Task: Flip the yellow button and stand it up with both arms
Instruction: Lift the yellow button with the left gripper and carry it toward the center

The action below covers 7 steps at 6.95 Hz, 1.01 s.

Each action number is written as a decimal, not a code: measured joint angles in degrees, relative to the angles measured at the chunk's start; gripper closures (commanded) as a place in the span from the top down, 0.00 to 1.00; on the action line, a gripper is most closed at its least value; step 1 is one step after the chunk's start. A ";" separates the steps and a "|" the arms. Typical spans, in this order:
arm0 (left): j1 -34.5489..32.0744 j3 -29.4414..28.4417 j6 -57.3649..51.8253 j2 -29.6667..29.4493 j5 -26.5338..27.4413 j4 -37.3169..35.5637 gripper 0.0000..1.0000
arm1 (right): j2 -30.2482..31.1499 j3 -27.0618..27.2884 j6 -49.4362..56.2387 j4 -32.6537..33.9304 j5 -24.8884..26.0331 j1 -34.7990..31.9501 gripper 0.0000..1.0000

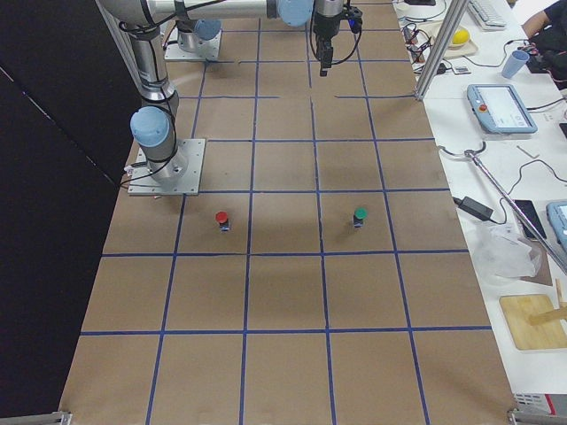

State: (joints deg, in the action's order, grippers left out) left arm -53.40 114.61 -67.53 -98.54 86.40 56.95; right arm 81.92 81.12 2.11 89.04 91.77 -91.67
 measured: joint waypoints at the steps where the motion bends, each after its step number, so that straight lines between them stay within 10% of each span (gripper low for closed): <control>1: -4.71 -1.10 6.16 2.71 -1.87 2.92 0.05 | 0.00 0.00 0.00 0.00 0.04 0.00 0.99; 4: -20.49 -9.06 27.57 6.04 -10.24 12.33 0.05 | -0.05 -0.16 0.38 0.08 -0.55 1.29 0.99; 7: -29.08 -13.34 47.43 9.45 -30.78 18.15 0.02 | 1.37 -0.35 10.35 -0.18 -0.78 10.84 0.97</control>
State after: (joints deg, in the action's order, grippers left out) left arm -82.49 101.27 -20.09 -89.09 55.61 75.10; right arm 83.29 80.77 12.46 88.86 90.99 -80.83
